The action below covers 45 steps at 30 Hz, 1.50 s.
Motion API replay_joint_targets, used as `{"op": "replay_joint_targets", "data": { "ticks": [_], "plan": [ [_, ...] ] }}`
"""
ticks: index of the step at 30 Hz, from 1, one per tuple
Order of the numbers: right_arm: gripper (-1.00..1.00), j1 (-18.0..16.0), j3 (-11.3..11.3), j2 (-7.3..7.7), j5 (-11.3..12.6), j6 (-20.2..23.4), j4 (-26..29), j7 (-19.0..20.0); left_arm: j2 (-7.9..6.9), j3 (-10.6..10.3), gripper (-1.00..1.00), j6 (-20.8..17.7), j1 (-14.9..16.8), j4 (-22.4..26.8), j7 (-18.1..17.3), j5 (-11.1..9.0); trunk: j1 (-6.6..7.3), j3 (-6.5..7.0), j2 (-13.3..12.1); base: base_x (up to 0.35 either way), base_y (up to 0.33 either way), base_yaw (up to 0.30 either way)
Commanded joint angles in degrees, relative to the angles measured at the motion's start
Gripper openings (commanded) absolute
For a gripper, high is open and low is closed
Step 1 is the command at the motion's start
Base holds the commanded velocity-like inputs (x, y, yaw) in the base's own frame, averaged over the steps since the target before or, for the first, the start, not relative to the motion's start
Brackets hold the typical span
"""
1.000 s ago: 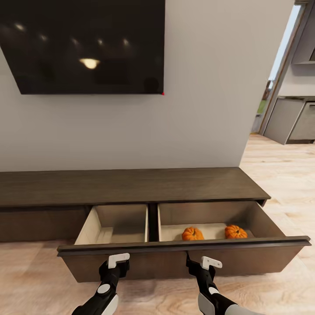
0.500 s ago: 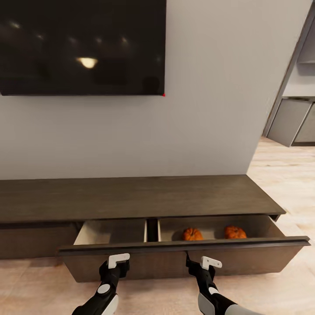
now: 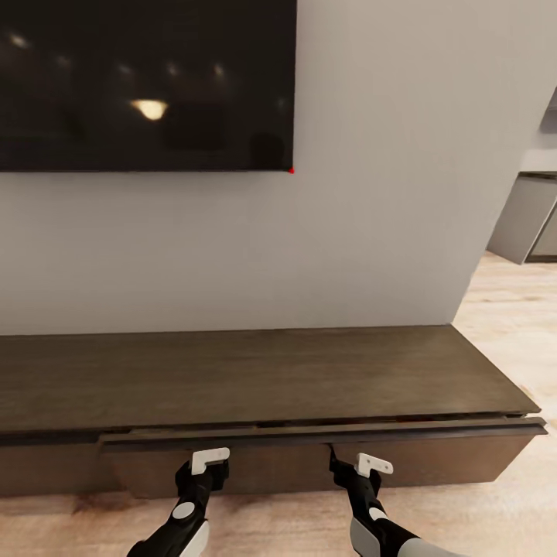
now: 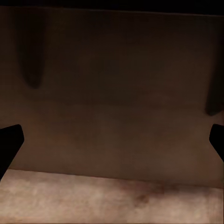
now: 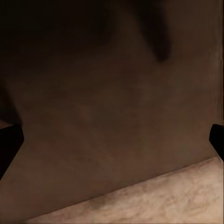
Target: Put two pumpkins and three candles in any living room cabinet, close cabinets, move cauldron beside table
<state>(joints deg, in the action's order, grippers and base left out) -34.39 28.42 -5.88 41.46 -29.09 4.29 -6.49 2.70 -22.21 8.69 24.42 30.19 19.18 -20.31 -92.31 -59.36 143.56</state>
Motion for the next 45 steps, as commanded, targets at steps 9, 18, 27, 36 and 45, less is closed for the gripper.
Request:
{"op": "replay_joint_targets", "data": {
  "ticks": [9,18,27,36,45],
  "plan": [
    [1.00,-0.03,0.40,-0.01,0.11,-0.09,0.01,-0.45,-0.07,-0.56,1.00,0.36,0.07,0.04,0.38,-0.60,-0.01,-0.05,0.02,0.112,0.000,0.000],
    [1.00,-0.06,0.40,0.02,0.11,-0.09,0.01,-0.45,-0.08,-0.43,1.00,0.36,0.09,0.04,0.41,-0.60,-0.01,-0.05,0.02,-0.044,0.000,0.000],
    [1.00,-0.06,0.40,0.14,-0.09,-0.34,0.01,-0.35,-0.14,-0.35,1.00,0.36,0.08,0.05,0.40,-0.60,-0.01,-0.05,0.02,-0.328,0.000,0.000],
    [1.00,-0.04,0.32,0.25,-0.05,-0.43,0.16,-0.28,-0.23,-0.23,1.00,-0.15,0.10,0.43,0.28,-0.85,-0.01,-0.05,0.02,-0.339,0.000,0.000],
    [1.00,-0.06,0.39,-0.09,-0.13,-0.20,0.19,-0.22,-0.46,-0.02,1.00,-2.54,0.11,5.31,0.30,-1.14,-0.01,-0.05,0.02,-0.233,0.000,0.000]
  ]
}}
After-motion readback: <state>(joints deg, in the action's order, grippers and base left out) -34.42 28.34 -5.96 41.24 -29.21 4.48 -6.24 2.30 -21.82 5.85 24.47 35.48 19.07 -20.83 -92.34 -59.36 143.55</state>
